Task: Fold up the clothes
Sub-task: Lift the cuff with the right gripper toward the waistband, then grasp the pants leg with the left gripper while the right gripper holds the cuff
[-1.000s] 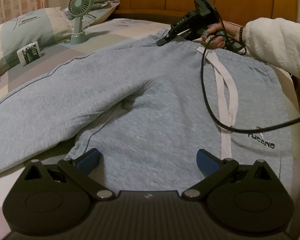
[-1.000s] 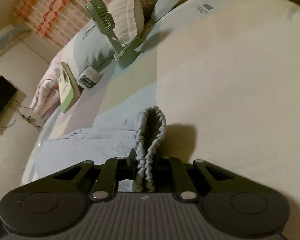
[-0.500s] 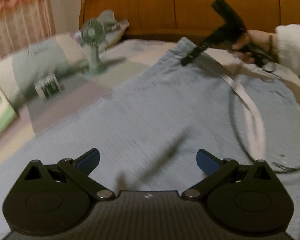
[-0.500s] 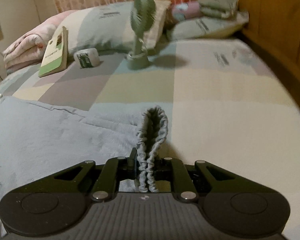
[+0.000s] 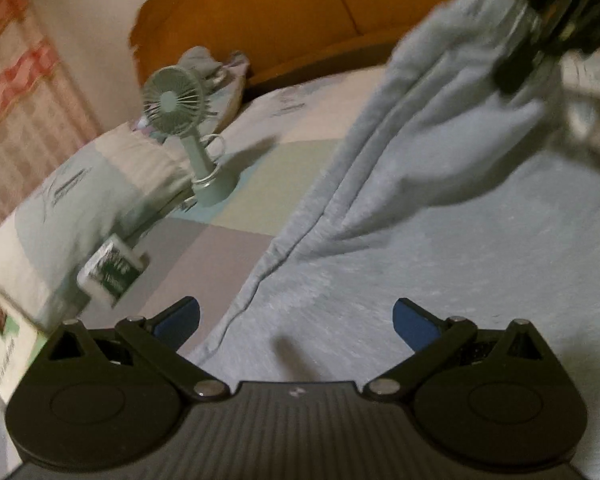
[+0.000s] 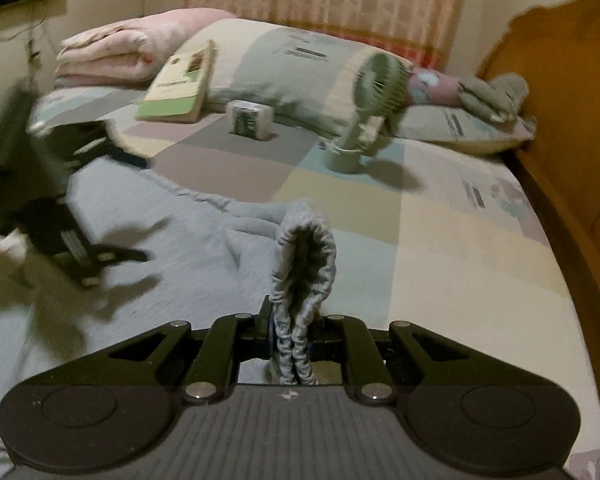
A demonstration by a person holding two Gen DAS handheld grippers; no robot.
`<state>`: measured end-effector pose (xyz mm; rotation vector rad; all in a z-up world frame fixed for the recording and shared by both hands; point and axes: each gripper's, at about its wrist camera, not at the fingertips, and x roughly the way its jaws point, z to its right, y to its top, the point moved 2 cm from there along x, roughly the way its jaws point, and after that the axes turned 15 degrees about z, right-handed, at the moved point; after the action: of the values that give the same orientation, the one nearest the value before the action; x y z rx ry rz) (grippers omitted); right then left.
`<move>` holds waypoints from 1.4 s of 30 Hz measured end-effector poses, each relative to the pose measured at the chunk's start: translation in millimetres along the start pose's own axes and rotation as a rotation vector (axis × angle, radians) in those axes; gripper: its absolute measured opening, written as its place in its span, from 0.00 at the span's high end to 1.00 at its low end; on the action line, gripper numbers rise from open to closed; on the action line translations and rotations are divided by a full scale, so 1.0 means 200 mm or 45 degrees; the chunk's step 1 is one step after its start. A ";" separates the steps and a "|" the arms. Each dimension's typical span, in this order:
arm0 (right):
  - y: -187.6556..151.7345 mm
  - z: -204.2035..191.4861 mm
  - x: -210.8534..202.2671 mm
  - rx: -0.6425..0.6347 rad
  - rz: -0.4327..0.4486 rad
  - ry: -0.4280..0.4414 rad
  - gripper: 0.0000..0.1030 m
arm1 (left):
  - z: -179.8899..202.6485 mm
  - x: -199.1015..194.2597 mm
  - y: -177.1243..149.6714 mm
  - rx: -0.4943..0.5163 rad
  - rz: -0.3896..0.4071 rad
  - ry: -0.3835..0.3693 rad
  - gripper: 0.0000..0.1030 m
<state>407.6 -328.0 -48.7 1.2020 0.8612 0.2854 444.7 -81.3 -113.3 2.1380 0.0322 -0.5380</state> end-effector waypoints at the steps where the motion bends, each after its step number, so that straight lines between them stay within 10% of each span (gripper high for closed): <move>1: 0.00 -0.04 -0.02 -0.036 0.003 0.007 0.85 | 0.01 0.02 -0.01 0.035 0.006 0.007 0.01; 18: -0.19 -0.61 -0.23 -0.731 -0.009 0.089 0.85 | 0.10 0.07 -0.05 0.357 0.108 0.023 0.01; 31: -0.24 -0.59 -0.27 -0.615 -0.061 0.142 0.85 | 0.18 -0.05 -0.08 0.793 0.363 -0.094 0.01; 36: -0.27 -0.58 -0.28 -0.547 -0.067 0.151 0.85 | 0.16 0.00 -0.08 0.718 0.304 -0.170 0.04; 38: -0.28 -0.59 -0.29 -0.540 -0.069 0.149 0.85 | 0.16 -0.01 -0.08 0.687 0.276 -0.190 0.11; 42: -0.29 -0.58 -0.31 -0.509 -0.067 0.141 0.85 | 0.21 -0.05 -0.08 0.712 0.237 -0.251 0.56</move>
<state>270.2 -306.7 -85.8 0.7962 0.8802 0.4614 417.2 -103.3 -143.9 2.5764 -0.4734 -0.7039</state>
